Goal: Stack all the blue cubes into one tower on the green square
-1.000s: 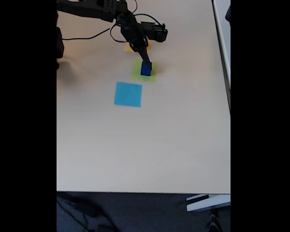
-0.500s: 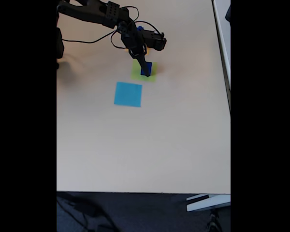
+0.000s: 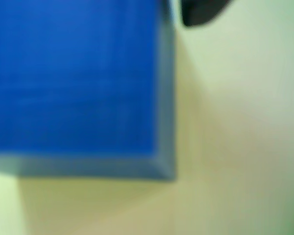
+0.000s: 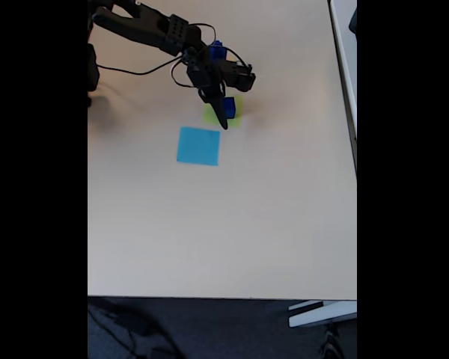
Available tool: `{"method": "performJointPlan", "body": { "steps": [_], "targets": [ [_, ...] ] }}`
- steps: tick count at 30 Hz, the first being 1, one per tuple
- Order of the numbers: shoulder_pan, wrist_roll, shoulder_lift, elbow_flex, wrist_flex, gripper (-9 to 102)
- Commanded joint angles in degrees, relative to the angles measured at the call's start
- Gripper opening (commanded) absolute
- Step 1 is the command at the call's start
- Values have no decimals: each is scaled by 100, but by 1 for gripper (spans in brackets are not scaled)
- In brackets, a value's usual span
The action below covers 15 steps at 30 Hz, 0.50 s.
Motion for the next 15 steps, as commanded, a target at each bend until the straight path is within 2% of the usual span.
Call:
{"method": "performJointPlan", "body": {
  "steps": [1,6,15],
  "targets": [
    [-53,0,44,-334,-123,43],
    [-53,9,35,-343,-123,34],
    [-35,-88,70,-352,-132,31]
  ]
}}
